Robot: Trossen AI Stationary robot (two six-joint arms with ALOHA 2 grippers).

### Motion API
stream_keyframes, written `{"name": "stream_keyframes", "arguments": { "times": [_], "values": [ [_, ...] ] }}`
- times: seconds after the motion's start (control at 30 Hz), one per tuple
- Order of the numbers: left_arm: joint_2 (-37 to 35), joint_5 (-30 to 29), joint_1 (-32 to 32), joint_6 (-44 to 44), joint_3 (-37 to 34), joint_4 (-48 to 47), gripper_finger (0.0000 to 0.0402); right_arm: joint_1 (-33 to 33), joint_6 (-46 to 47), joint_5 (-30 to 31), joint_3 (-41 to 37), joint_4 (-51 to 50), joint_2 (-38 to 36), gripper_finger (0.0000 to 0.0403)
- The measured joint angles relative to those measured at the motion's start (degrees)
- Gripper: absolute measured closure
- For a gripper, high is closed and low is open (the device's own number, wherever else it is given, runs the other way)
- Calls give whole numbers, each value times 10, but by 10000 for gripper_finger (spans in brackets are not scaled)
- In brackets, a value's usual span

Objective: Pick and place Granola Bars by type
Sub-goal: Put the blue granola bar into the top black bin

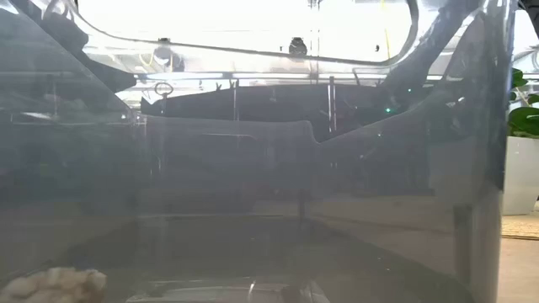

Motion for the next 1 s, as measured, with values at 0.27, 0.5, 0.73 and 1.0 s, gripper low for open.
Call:
{"name": "stream_keyframes", "arguments": {
  "times": [0.27,0.5,0.73,1.0],
  "values": [
    [0,0,0,0,0,0,355,0,0,-1,0,-6,1,217],
    [0,0,0,0,0,0,355,1,-4,-1,0,-5,-1,294],
    [0,0,0,0,0,0,355,1,-33,-1,1,-4,-1,376],
    [0,0,0,0,0,0,355,1,-47,-1,0,-13,-24,382]
  ]
}}
